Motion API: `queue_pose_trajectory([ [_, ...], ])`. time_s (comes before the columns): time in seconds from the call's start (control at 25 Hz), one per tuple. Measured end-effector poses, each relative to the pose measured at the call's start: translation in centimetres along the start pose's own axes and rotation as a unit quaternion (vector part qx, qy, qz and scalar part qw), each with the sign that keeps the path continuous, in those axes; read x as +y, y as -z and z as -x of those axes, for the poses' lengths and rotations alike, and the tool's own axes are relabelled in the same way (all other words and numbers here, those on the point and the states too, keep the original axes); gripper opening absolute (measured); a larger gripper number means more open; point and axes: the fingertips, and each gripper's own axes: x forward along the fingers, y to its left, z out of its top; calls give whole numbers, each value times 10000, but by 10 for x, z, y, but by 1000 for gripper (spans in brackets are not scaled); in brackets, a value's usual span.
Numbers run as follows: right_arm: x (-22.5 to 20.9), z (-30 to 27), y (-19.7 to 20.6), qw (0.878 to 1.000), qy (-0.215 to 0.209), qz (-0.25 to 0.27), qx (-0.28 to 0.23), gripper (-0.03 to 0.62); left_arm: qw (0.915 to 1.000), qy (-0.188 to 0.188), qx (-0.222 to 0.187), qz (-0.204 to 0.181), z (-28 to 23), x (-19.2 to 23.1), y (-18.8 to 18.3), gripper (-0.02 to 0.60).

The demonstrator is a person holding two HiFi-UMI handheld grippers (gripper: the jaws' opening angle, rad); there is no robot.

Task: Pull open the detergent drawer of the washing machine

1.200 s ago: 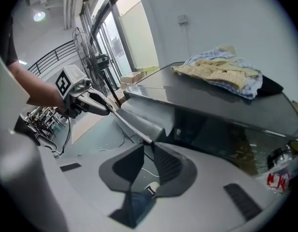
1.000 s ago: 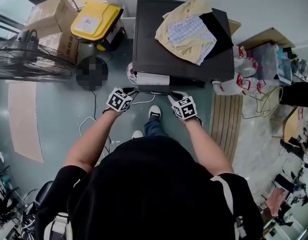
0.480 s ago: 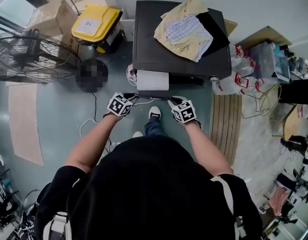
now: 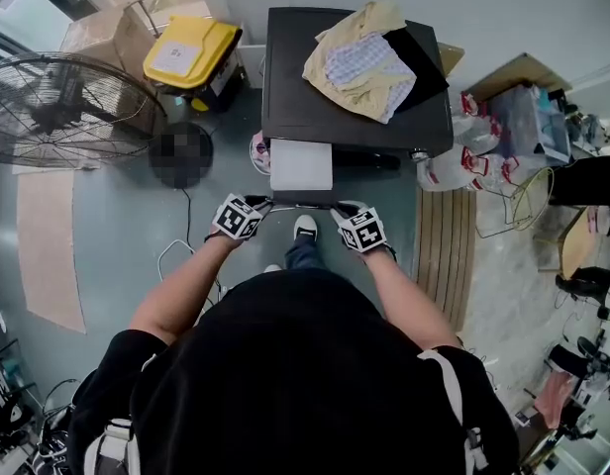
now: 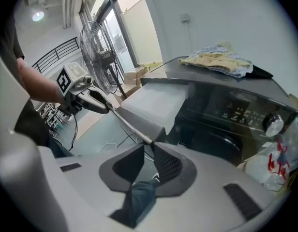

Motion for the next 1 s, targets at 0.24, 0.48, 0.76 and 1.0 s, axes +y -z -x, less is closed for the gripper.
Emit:
queue_pose_trajectory([
  [0.24, 6, 3, 10, 10000, -56, -28, 44, 60, 10000, 23, 26, 8, 1, -8, 8, 87],
  [0.48, 7, -1, 11, 9999, -118, 17, 108, 63, 10000, 38, 45, 37, 0, -6, 11, 88],
  [0.76, 5, -7, 15, 9996, -182, -125, 171, 74, 9998, 34, 47, 167, -6, -5, 14, 92],
  [1.0, 2, -11, 19, 9994, -191, -210, 201, 82, 9997, 59, 74, 218, -9, -4, 16, 95],
])
